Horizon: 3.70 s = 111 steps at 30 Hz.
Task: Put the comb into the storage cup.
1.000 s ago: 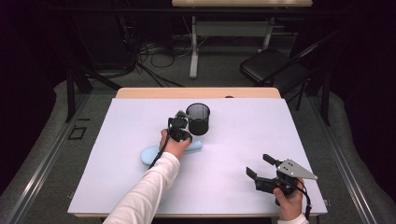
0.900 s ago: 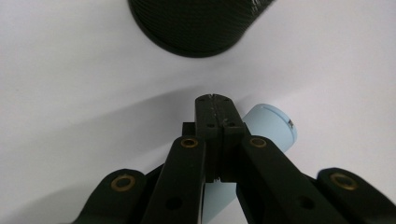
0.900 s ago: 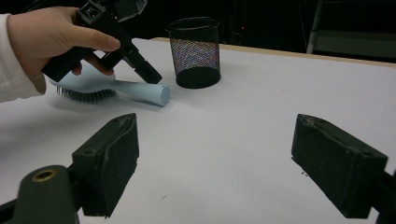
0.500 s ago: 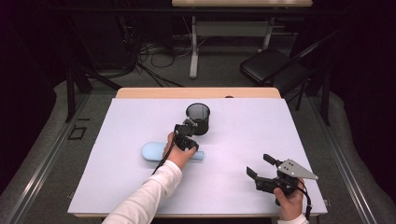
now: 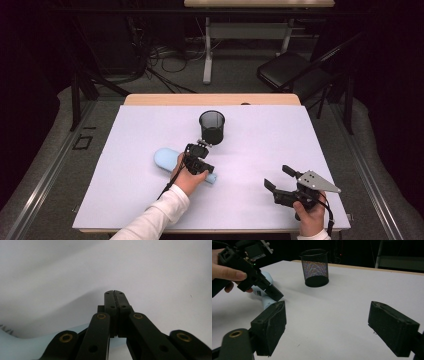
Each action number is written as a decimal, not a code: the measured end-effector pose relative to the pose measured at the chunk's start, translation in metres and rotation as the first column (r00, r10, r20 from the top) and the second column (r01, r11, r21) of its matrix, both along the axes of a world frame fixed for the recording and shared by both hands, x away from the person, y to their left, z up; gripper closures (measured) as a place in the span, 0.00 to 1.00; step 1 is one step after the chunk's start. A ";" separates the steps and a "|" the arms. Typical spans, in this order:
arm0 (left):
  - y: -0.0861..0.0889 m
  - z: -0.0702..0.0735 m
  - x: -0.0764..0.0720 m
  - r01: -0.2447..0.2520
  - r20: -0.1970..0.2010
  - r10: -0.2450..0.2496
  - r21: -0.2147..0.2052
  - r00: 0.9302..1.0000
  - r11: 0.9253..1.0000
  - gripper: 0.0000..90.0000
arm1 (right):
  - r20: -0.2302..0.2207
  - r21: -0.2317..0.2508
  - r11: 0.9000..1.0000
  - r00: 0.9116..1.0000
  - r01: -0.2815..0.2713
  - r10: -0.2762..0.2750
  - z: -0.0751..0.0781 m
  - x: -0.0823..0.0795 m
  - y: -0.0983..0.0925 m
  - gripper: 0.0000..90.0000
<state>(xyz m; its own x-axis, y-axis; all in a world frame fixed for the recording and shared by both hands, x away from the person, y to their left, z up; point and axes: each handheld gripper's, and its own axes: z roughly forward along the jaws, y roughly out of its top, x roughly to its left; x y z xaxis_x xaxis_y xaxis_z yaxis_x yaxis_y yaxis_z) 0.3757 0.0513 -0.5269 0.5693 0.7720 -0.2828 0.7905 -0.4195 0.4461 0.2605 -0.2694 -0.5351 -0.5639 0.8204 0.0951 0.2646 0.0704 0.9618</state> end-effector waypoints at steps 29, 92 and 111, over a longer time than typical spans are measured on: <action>0.052 0.004 -0.057 0.080 0.044 -0.082 0.034 0.996 0.996 1.00 | 0.001 -0.008 1.000 1.000 0.002 -0.002 0.000 -0.001 0.001 0.16; 0.145 0.015 -0.080 -0.098 0.201 0.097 -0.004 0.975 0.995 0.86 | 0.001 -0.005 1.000 1.000 0.003 -0.003 0.000 -0.001 0.001 0.16; 0.156 0.024 -0.084 -0.112 0.351 0.141 -0.102 0.926 0.988 0.52 | 0.001 -0.009 1.000 1.000 0.004 -0.004 0.001 -0.001 0.000 0.16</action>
